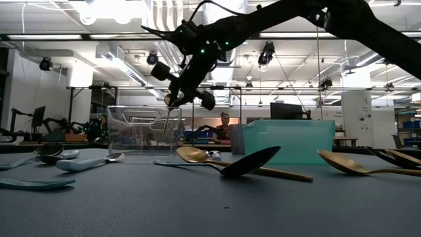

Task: Sort silverware by color (type)
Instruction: Put the gold spoon into the transparent bin

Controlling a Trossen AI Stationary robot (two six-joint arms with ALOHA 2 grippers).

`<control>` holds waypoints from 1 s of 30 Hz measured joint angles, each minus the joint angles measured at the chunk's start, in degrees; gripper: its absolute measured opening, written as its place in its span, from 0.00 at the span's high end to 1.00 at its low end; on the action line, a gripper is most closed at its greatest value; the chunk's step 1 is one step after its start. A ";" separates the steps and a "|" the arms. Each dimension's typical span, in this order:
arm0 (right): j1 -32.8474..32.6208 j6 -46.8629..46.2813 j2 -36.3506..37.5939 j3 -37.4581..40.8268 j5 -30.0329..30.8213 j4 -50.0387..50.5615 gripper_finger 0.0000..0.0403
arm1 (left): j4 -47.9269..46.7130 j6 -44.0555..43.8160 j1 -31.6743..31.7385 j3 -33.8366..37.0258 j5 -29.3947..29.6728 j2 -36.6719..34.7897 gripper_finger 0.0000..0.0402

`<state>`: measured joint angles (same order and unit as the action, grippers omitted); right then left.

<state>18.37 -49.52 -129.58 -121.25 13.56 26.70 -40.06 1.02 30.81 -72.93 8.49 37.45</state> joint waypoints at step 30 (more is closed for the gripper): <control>0.02 -1.03 0.00 2.56 -0.44 0.04 0.98 | -0.74 1.51 0.00 0.00 0.01 -0.04 1.00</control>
<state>18.39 -50.54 -129.58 -118.69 13.12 26.74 -40.80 2.52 30.81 -72.93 8.49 37.41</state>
